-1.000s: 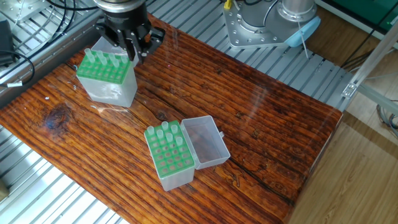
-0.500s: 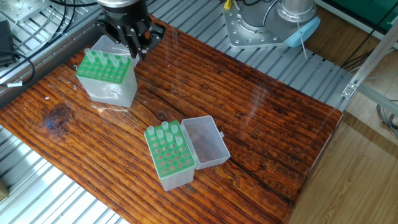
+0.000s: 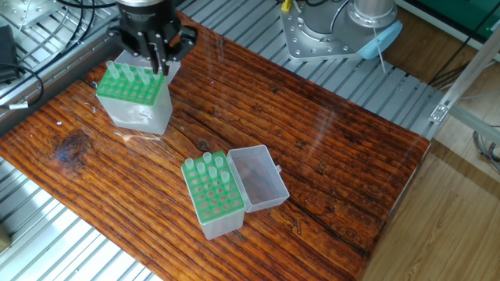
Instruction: Transfer all large pipette tips from one holder to another
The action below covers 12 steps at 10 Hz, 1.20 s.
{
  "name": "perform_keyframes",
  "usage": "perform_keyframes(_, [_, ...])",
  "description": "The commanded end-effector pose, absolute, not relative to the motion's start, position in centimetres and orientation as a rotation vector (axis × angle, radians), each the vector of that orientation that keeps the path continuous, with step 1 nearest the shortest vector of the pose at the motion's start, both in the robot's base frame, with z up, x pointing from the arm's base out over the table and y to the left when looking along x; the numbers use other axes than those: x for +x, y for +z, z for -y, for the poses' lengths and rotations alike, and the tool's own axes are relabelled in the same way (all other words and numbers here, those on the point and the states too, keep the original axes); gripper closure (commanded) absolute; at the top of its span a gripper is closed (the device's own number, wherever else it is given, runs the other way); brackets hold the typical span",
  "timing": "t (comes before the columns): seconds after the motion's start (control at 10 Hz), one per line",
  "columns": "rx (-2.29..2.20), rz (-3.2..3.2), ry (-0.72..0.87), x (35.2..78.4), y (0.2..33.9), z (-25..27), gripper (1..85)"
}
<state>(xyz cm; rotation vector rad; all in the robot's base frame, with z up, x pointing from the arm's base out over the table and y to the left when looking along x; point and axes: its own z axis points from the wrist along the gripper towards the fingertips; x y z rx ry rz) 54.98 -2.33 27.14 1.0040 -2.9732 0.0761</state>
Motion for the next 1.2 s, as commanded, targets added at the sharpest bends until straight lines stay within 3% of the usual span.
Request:
perform_keyframes(0.0, [1.027, 2.980, -0.061, 56.2, 26.2, -3.3, 59.7])
perform_keyframes(0.2, [0.910, 3.022, -0.077, 56.5, 25.6, -9.8, 59.7])
perform_keyframes(0.5, [0.728, 3.058, 0.021, 54.6, 24.7, -16.6, 65.0])
perform_keyframes(1.1, [0.981, 2.913, 0.064, 52.3, 24.4, -15.9, 64.7])
